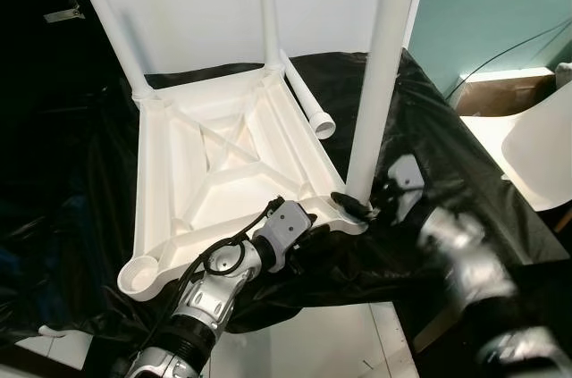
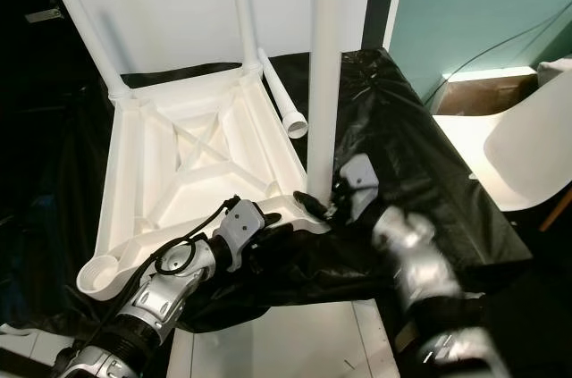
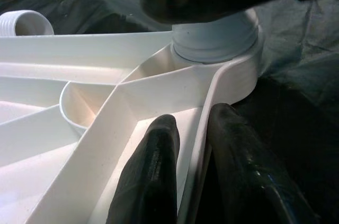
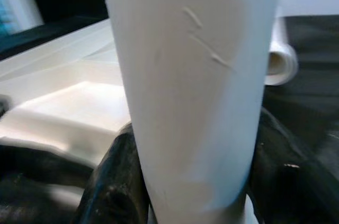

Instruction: Building children table

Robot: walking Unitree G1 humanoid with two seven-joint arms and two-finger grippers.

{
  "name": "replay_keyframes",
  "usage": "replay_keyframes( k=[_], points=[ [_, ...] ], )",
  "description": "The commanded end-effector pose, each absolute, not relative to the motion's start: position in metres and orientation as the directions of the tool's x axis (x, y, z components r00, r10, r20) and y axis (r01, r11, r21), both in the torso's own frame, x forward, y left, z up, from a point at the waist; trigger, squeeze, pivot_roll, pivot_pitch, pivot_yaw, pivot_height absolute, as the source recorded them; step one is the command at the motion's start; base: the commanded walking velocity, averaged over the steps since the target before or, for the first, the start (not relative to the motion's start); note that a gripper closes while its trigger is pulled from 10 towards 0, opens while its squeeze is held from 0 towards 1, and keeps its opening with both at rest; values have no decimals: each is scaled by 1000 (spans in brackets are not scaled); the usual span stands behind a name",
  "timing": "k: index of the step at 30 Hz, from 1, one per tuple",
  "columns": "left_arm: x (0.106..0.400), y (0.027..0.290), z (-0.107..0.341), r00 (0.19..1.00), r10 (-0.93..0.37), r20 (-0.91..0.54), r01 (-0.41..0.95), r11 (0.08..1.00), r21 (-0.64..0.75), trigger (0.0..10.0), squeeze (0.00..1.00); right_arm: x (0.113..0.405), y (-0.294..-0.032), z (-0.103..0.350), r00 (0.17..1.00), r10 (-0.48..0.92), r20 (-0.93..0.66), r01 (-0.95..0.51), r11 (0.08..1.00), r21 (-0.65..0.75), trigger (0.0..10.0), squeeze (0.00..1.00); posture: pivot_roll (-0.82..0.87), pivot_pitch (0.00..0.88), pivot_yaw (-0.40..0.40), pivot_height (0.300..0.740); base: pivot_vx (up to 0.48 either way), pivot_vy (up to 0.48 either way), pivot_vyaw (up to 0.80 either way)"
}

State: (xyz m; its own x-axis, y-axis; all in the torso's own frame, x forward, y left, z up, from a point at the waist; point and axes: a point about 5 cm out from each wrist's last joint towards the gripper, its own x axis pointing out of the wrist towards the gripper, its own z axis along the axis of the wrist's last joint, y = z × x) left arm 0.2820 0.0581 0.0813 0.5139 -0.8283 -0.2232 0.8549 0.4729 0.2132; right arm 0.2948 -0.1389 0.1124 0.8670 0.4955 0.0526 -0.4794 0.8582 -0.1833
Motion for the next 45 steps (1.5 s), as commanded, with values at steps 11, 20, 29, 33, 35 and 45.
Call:
replay_keyframes(
  k=[11,20,29,33,35,45],
  points=[
    [267,64,53,450,-822,-350,893,426,147,10000,0,285,-155,100,987,144,67,-134,981,-139,2000,0,-64,0,45,740,0,0,0],
    [269,64,54,453,-821,-347,891,429,150,10000,0,285,-126,114,907,404,122,-378,907,-187,10000,1000,-60,0,43,740,0,0,0],
    [269,65,54,456,-819,-347,889,432,150,10000,0,295,-137,123,743,670,-4,-640,708,-298,10000,0,-59,0,43,740,0,0,0],
    [269,65,54,456,-820,-346,890,431,150,10000,0,297,-144,123,695,717,-59,-696,649,-307,10000,0,-59,0,46,740,0,0,0],
    [269,65,54,455,-820,-347,890,431,150,10000,0,298,-147,123,679,730,-78,-714,632,-303,10000,0,-60,0,46,740,0,0,0],
    [271,67,55,458,-818,-348,889,432,155,10000,0,309,-155,133,611,782,-121,-770,553,-316,0,0,-52,0,49,740,0,0,0]
  ],
)
